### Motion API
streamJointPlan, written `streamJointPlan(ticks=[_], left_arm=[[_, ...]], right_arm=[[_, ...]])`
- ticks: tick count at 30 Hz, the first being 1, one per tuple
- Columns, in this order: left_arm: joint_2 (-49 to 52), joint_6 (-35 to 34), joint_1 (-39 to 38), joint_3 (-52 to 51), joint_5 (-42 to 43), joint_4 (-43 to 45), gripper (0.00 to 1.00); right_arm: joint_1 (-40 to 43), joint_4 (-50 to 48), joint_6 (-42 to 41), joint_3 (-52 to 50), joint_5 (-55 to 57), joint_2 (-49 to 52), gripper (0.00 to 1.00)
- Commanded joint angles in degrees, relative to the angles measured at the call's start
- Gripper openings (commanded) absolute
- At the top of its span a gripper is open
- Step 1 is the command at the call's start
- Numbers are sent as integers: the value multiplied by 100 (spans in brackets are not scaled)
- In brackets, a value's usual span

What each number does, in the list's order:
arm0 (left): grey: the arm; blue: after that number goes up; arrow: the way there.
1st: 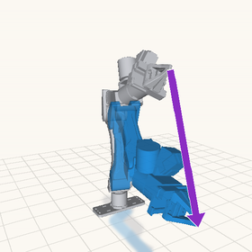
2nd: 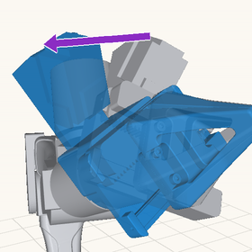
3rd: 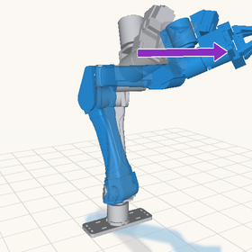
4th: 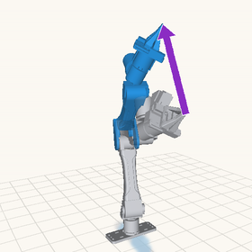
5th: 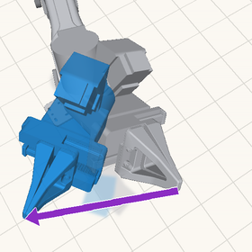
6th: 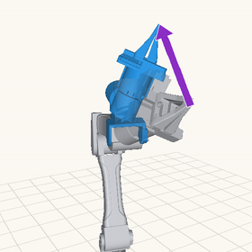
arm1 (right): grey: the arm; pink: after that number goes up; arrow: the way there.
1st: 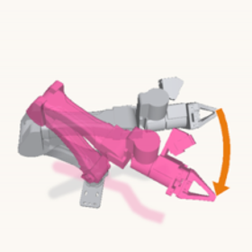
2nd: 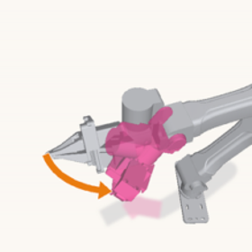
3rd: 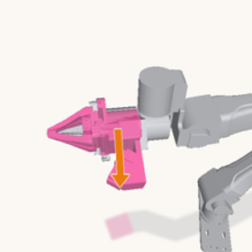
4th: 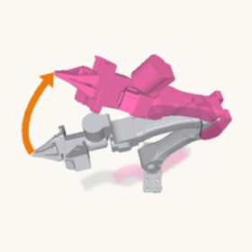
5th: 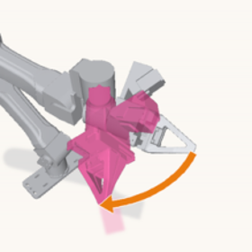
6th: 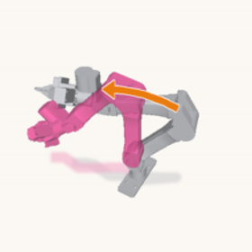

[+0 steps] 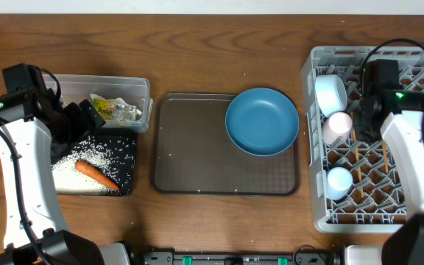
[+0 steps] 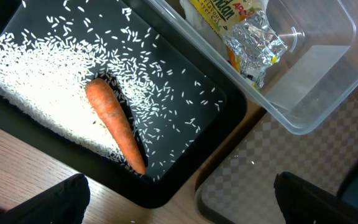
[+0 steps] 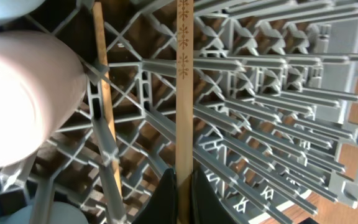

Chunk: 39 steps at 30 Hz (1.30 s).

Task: Sort waste into correct bins and load items into the dishwasher rack
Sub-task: 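Carry the chopstick right and release it upright in the rack, then move the right gripper left and grasp the blue plate rim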

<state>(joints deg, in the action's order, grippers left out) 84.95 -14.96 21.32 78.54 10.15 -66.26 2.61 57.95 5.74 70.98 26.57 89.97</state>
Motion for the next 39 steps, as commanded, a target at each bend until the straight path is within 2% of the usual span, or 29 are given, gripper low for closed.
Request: streamJointPlan(ticks=[1, 8, 9, 12, 13, 15, 27, 32, 37, 38, 39], left_arm=[[-94, 33, 26, 70, -28, -35, 98], [-94, 33, 26, 70, -28, -35, 98], [-94, 33, 26, 70, -28, -35, 98], [-94, 33, 26, 70, -28, -35, 98], [-94, 33, 26, 70, -28, -35, 98], [-94, 33, 26, 70, -28, -35, 98], [-94, 33, 26, 70, -28, -35, 98], [-94, 33, 26, 70, -28, -35, 98], [-94, 33, 26, 70, -28, -35, 98], [-94, 33, 26, 70, -28, -35, 98], [-94, 33, 26, 70, -28, -35, 98]], right_arm=[[74, -83, 125, 15, 13, 221, 1], [74, -192, 227, 15, -28, 568, 1], [74, -190, 227, 15, -28, 579, 11], [74, -199, 225, 15, -26, 581, 53], [74, -197, 225, 15, -26, 581, 61], [74, -197, 203, 15, -31, 581, 67], [70, -127, -254, 208, -501, 245, 70], [70, 70, -317, 442, -1108, -308, 61], [70, 315, -317, 446, -2396, -962, 62], [70, 352, -317, 444, -2828, -1060, 64], [70, 385, -317, 444, -3425, -1154, 71]])
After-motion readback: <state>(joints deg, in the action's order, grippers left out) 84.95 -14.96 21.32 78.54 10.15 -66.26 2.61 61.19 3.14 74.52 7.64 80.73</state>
